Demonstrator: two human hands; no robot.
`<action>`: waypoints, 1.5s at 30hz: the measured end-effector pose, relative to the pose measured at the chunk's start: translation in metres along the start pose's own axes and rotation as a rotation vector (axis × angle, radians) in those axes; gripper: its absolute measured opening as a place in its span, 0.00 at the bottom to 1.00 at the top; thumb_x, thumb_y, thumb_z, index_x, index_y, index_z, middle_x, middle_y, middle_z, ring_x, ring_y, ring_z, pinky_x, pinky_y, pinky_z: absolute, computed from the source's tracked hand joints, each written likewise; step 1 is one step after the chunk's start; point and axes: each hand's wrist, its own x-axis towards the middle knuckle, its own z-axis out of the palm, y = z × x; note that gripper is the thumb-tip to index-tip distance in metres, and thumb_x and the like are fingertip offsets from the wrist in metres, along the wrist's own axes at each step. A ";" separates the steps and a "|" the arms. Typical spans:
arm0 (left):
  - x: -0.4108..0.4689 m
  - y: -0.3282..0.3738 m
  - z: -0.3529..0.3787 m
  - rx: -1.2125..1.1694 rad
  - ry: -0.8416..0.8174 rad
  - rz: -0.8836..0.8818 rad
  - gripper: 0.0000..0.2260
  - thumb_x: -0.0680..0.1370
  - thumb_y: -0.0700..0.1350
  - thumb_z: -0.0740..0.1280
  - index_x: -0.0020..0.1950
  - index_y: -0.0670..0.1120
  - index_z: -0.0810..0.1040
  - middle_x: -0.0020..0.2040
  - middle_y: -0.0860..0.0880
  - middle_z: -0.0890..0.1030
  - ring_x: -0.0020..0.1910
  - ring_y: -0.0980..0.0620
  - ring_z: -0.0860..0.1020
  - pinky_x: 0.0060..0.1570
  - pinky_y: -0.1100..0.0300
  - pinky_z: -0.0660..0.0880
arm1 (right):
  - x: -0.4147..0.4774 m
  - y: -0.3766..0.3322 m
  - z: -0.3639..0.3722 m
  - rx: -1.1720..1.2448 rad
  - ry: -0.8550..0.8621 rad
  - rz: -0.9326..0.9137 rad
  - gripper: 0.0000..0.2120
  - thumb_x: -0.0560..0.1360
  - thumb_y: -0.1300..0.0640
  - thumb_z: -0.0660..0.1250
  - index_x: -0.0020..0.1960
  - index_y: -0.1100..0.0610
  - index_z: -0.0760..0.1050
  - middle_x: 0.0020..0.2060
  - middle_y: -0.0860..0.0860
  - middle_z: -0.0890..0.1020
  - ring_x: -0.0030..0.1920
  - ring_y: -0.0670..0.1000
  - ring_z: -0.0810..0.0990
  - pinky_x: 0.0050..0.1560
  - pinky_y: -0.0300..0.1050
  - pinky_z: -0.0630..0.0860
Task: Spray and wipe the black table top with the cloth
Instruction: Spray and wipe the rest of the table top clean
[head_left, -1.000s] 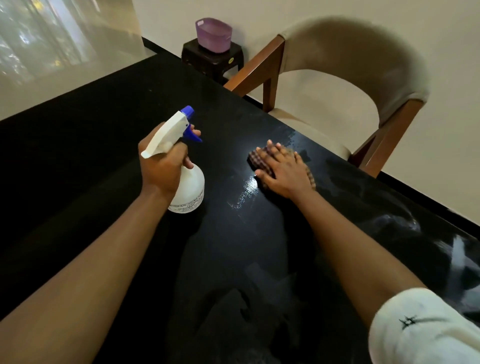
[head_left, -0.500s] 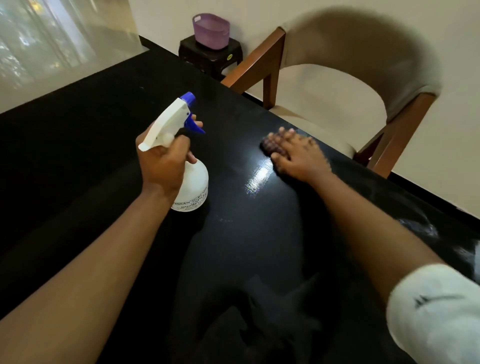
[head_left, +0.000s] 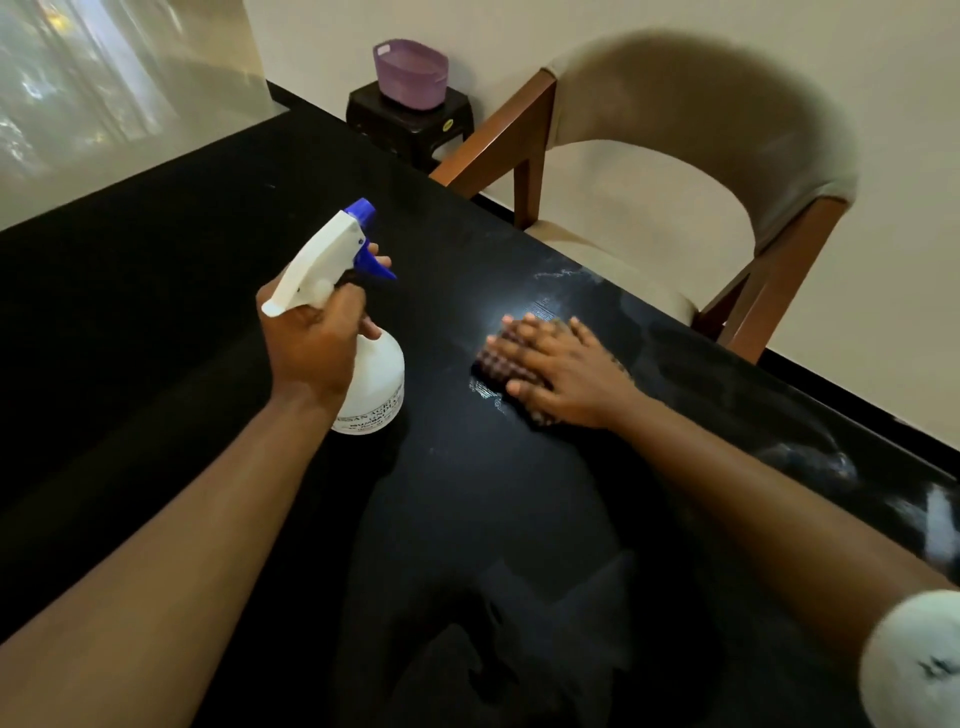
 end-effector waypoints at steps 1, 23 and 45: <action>0.000 -0.001 0.001 -0.002 0.003 0.000 0.18 0.71 0.41 0.62 0.60 0.51 0.72 0.49 0.51 0.80 0.35 0.56 0.80 0.36 0.65 0.77 | 0.010 0.015 -0.003 0.008 0.022 0.092 0.34 0.73 0.31 0.38 0.77 0.39 0.46 0.78 0.44 0.49 0.77 0.49 0.47 0.73 0.60 0.43; -0.003 0.005 0.002 -0.007 0.025 0.003 0.16 0.71 0.41 0.62 0.55 0.57 0.72 0.46 0.55 0.79 0.32 0.57 0.79 0.35 0.63 0.78 | -0.020 -0.071 0.016 0.068 0.079 0.043 0.27 0.77 0.37 0.47 0.76 0.38 0.53 0.77 0.43 0.55 0.77 0.49 0.52 0.72 0.60 0.49; -0.017 0.055 -0.025 0.022 -0.075 -0.175 0.18 0.75 0.34 0.62 0.62 0.49 0.75 0.53 0.54 0.81 0.40 0.61 0.81 0.43 0.59 0.80 | -0.013 -0.111 0.009 0.221 0.168 0.245 0.22 0.80 0.44 0.55 0.74 0.42 0.62 0.75 0.44 0.62 0.75 0.53 0.57 0.68 0.57 0.56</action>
